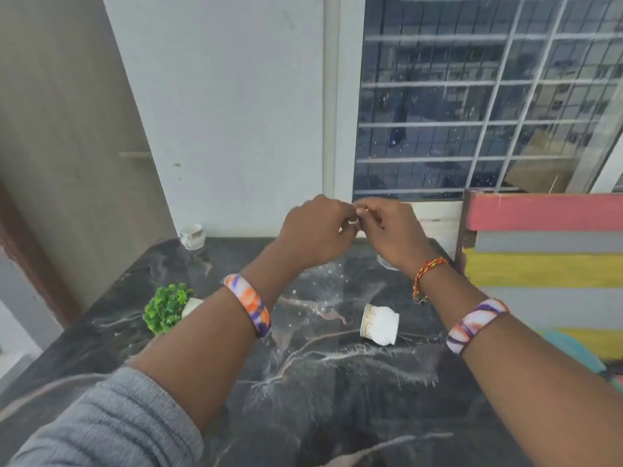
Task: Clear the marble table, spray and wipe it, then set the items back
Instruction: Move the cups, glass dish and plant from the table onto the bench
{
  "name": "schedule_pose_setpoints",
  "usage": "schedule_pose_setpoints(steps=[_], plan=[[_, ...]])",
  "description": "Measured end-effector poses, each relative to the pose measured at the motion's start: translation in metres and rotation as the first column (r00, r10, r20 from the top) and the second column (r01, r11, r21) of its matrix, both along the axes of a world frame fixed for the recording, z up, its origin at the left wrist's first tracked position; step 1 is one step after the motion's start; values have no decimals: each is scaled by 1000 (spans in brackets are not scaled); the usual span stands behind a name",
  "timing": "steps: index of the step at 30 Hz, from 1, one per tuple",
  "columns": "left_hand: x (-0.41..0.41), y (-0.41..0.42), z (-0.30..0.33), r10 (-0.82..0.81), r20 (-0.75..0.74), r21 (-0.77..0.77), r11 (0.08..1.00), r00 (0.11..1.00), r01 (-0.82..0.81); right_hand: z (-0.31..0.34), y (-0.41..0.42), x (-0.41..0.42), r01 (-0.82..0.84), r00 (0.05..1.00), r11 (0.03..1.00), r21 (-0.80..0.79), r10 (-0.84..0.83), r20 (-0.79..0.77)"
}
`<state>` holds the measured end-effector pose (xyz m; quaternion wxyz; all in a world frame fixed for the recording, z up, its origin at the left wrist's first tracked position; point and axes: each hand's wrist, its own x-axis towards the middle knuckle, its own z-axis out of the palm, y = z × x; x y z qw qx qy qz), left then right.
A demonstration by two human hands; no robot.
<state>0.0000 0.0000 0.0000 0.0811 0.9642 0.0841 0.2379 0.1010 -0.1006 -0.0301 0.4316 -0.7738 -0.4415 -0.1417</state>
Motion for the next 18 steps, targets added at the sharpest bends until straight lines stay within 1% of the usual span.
schedule_pose_setpoints(steps=[1,2,3,4,5,6,8,10,12,15,18], plan=[[2,-3,-9,5,-76,-16,1000,997,-6,-12,-3,4,21,998,997,-77,-26,-59],[7,-3,-20,-11,-114,-31,1000,993,7,-22,-5,8,34,994,984,-174,-52,-97],[9,-5,-35,-21,-180,-54,998,983,11,-39,-9,14,23,986,958,-284,-69,-151],[11,-8,-50,-23,-247,-73,997,969,5,-55,-13,17,-1,972,914,-406,-94,-214],[13,-10,-64,-24,-310,-82,997,950,-1,-67,-18,20,-10,963,865,-502,-128,-239],[15,-12,-76,-24,-360,-86,996,933,-7,-79,-23,21,4,958,809,-588,-172,-230],[18,-14,-100,-21,-420,-107,994,907,-27,-100,-31,24,53,957,712,-700,-237,-168],[19,-17,-120,-8,-461,-109,993,887,-48,-118,-36,20,74,955,653,-754,-265,-136],[20,-22,-133,-7,-472,-100,994,882,-45,-131,-40,17,65,957,630,-774,-258,-130],[17,-25,-146,-2,-486,-144,986,874,-78,-145,-42,16,66,961,643,-763,-247,-124],[14,-27,-157,16,-470,-189,975,883,-119,-156,-43,16,107,968,681,-725,-239,-81]])
